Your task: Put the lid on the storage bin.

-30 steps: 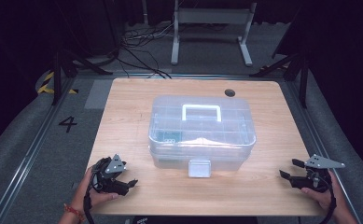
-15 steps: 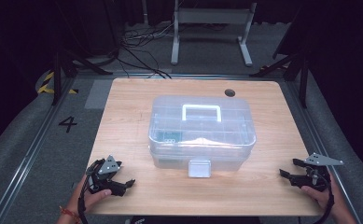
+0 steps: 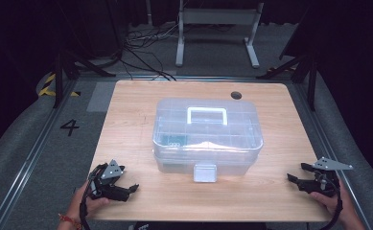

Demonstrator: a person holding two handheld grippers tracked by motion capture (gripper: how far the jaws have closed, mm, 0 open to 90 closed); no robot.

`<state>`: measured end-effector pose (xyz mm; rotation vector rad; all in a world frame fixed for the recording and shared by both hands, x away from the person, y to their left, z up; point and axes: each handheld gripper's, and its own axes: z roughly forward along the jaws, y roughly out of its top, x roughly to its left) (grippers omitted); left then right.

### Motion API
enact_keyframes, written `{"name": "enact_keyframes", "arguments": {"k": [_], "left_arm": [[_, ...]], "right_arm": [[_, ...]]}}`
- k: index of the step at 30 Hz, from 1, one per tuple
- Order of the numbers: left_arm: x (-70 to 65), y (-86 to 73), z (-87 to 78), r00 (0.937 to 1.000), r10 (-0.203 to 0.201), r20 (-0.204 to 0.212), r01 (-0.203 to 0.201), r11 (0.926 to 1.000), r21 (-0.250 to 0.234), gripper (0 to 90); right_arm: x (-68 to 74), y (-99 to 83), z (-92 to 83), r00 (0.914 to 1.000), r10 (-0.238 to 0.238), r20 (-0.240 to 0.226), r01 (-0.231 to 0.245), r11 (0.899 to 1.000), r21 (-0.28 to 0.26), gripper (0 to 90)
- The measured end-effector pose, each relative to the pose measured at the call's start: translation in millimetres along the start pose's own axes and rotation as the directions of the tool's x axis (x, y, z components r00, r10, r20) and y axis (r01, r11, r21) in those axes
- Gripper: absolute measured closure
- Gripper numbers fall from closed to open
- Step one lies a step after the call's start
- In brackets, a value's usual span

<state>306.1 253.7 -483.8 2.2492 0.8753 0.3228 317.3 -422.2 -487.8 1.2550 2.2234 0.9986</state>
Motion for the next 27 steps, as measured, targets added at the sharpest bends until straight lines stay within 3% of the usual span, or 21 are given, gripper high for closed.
{"name": "enact_keyframes", "arguments": {"k": [5,7,27], "left_arm": [[0.7,0.4,-0.4,0.9999,0.011,-0.007,-0.011,0.9999,0.003,12.2],[-0.2,0.6,0.3,1.0,-0.004,-0.007,0.004,1.0,0.004,11.5],[-0.6,1.2,0.8,0.9999,-0.008,-0.009,0.008,0.9999,0.006,10.8]], "right_arm": [[0.0,0.0,0.0,1.0,-0.001,0.0,0.001,1.0,0.0,21.8],[0.2,-0.1,0.0,1.0,0.0,0.001,0.0,1.0,0.0,21.8],[0.4,-0.1,-0.1,1.0,0.001,0.002,-0.001,1.0,0.0,21.8]]}}
